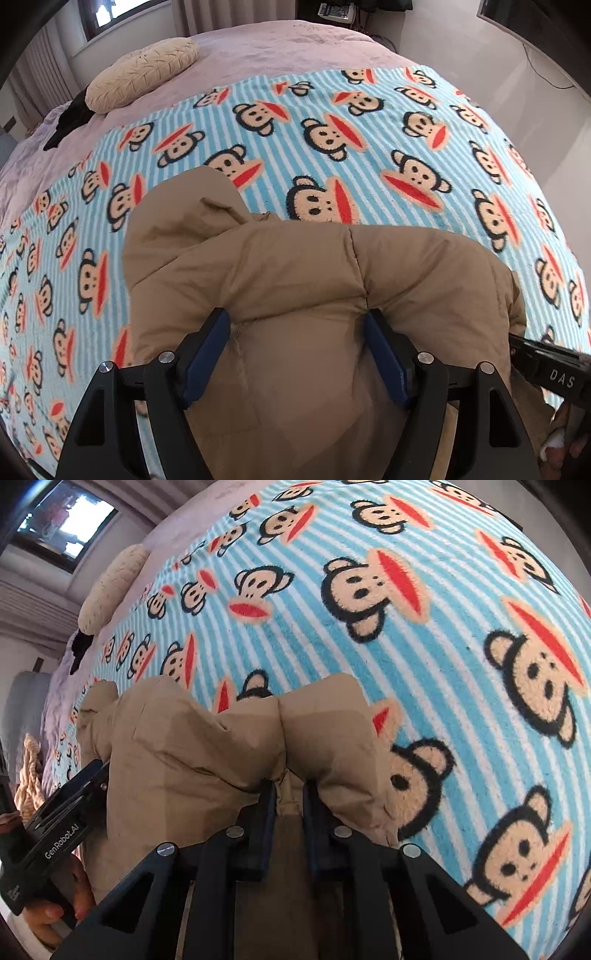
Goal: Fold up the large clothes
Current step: 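Hold the jacket with the right gripper while the left gripper opens, then lower the folded tan jacket onto the blanket and open the right gripper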
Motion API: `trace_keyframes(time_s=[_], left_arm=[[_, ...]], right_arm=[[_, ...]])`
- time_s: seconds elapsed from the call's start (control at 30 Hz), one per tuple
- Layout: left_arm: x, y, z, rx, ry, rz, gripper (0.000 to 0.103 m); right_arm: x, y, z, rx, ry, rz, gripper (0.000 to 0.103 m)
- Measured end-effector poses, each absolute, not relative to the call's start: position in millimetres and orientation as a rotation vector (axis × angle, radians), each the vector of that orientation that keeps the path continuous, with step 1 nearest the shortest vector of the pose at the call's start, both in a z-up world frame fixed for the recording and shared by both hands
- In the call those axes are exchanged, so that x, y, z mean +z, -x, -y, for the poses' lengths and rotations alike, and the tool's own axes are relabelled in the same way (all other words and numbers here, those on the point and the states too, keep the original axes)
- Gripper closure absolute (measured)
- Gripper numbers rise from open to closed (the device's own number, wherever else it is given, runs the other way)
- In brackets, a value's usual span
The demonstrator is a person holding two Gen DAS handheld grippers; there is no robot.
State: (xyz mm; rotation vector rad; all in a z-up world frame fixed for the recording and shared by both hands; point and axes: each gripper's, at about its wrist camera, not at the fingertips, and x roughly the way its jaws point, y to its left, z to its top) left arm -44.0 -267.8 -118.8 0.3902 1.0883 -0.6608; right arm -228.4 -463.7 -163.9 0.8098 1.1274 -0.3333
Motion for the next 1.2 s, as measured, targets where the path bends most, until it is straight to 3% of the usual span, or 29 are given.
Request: trace_keyframes(time_s=[0.33, 0.4, 0.67, 1.2], left_arm=[[-83, 103, 166, -0.670, -0.356, -1.152, 0.027], [-89, 116, 154, -0.663, -0.369, -1.171, 0.017], [-111, 137, 135, -0.645, -0.382, -1.227, 0.017], [-94, 142, 102, -0.697, -0.399, -1.222, 0.017]], right_arm=[[-111, 296, 428, -0.305, -0.694, -1.120, 0.084], [-108, 315, 422, -0.305, -0.714, -1.116, 0.084], [-154, 331, 396, -0.313, -0.740, -1.279, 0.084], [-143, 331, 372, -0.462, -0.682, -1.253, 0.084]])
